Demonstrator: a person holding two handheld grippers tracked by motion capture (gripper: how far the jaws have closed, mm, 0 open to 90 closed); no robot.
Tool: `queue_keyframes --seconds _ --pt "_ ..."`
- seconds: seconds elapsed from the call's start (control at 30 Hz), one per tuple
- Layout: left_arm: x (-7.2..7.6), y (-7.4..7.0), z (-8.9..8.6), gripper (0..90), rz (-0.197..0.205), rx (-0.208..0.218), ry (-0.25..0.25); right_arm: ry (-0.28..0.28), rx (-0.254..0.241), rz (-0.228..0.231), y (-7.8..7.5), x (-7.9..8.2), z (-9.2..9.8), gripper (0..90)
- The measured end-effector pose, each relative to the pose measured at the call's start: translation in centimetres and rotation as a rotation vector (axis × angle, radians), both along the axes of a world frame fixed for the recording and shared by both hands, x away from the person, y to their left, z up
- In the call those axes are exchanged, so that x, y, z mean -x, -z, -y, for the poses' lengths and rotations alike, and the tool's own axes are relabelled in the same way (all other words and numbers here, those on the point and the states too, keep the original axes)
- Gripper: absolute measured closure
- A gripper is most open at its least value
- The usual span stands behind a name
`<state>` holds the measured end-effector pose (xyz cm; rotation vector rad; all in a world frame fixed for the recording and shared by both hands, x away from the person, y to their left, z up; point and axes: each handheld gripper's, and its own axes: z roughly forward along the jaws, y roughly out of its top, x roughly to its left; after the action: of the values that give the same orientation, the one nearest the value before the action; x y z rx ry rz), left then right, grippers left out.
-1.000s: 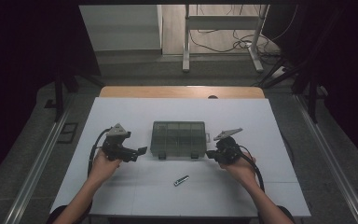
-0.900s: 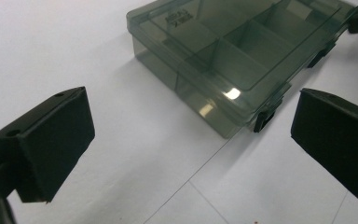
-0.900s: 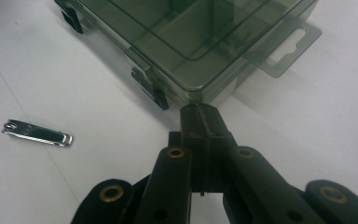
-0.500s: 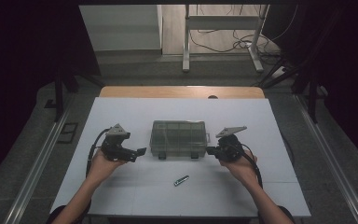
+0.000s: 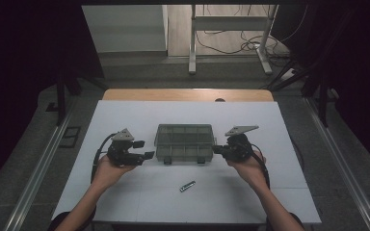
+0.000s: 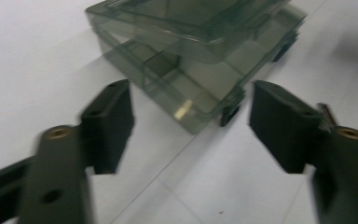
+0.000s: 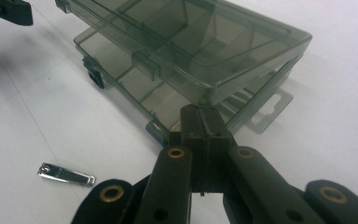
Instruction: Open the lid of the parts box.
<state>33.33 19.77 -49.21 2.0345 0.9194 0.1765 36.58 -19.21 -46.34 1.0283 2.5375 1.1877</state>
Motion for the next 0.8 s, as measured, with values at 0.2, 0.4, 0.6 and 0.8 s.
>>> queue_keyframes --seconds 0.2,0.4,0.6,0.8 --pt "-0.1 0.1 0.8 59.8 -0.020 0.001 0.045 0.003 -0.011 0.011 -0.4 -0.2 -0.1 88.8" --pt "-0.4 0.2 2.1 81.1 -0.031 0.000 0.076 0.005 -0.021 0.022 -0.9 -0.4 -0.4 88.8" --pt "-0.8 0.2 3.5 89.7 -0.023 -0.006 0.090 0.009 -0.025 0.031 -1.1 -0.7 -0.7 88.8" --pt "-1.4 0.7 5.0 89.7 0.000 -0.043 0.092 0.014 -0.031 0.033 -1.2 -1.1 -0.9 88.8"
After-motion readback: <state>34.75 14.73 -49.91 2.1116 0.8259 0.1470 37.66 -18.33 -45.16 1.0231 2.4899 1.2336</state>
